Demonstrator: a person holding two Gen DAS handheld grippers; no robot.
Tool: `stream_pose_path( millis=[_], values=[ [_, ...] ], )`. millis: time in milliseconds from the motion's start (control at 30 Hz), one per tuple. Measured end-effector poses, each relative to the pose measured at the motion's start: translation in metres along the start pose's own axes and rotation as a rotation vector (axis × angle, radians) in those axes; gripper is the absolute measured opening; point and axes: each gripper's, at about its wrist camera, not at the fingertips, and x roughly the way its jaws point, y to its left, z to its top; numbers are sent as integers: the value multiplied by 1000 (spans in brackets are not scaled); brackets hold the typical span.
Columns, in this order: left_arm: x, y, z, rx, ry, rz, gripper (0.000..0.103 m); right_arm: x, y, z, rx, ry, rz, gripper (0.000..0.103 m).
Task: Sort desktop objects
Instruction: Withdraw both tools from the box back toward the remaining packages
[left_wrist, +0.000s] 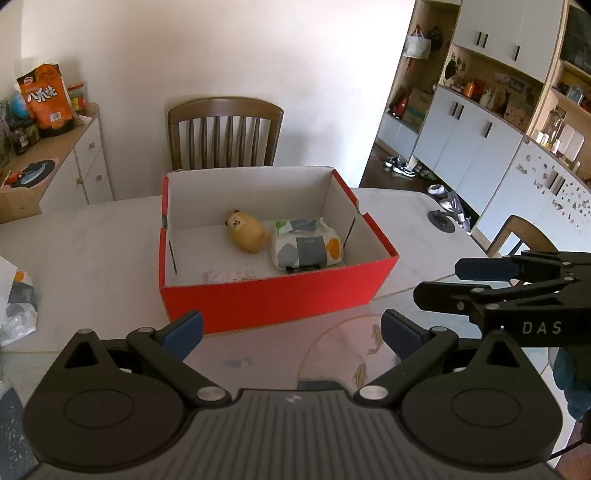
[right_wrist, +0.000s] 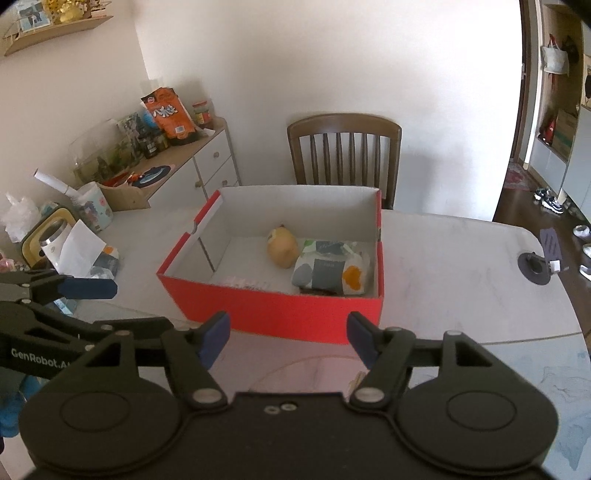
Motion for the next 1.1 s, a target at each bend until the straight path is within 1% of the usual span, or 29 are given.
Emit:
stream_pose_path(
  millis=[233,467,800,1100],
  values=[
    [-13,-1,-11,3,4,-7,103,-14,9,-14,1,0,-3,70],
    [-23,3,-25,2,17,-8,103,-18,15,-29,3,14,-18,70],
    [-33,21,-47,-27,35,5,103,-15,21,-52,-6,40,-50,71],
    [-31,38,-70,-54,74,13,103,-3,22,-72,13,82,-63,71]
  ],
)
